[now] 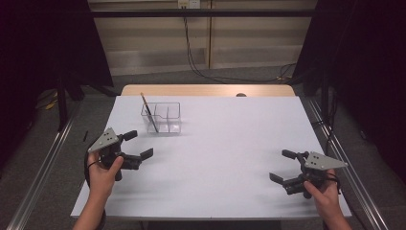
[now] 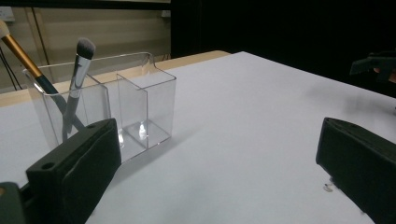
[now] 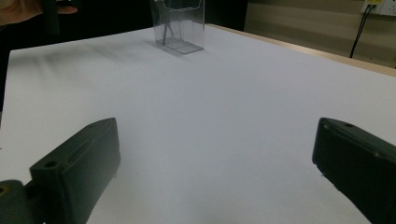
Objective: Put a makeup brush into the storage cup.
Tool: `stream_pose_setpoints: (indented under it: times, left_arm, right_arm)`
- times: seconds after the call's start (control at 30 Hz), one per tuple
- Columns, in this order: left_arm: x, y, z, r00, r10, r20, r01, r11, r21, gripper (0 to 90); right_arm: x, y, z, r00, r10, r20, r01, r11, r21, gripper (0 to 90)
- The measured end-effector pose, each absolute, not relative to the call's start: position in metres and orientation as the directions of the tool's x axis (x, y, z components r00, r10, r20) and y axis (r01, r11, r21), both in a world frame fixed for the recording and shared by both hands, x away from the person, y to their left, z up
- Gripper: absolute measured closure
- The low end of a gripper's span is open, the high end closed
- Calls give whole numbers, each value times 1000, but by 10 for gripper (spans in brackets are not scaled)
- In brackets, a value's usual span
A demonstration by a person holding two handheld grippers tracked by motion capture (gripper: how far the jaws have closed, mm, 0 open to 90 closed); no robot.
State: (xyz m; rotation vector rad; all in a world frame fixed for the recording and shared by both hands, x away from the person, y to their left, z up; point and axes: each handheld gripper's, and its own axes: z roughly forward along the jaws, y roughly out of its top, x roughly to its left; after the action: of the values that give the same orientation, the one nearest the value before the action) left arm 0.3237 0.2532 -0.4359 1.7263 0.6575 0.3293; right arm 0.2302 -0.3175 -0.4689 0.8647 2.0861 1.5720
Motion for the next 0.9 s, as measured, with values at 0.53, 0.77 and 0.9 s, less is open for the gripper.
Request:
stream_pose_setpoints:
  times: [0.53, 0.77, 0.9]
  left_arm:
    - [313, 258, -440, 814, 572, -107, 247, -172, 954, 0]
    - [310, 257, -442, 818, 565, -107, 248, -179, 952, 0]
    - [308, 259, -443, 823, 561, -95, 241, -193, 951, 0]
  right_arm:
    - [231, -318, -470, -732, 679, 58, 245, 183, 952, 7]
    - [231, -319, -470, -732, 679, 59, 246, 182, 952, 6]
    - [231, -319, -470, -731, 680, 57, 245, 183, 952, 6]
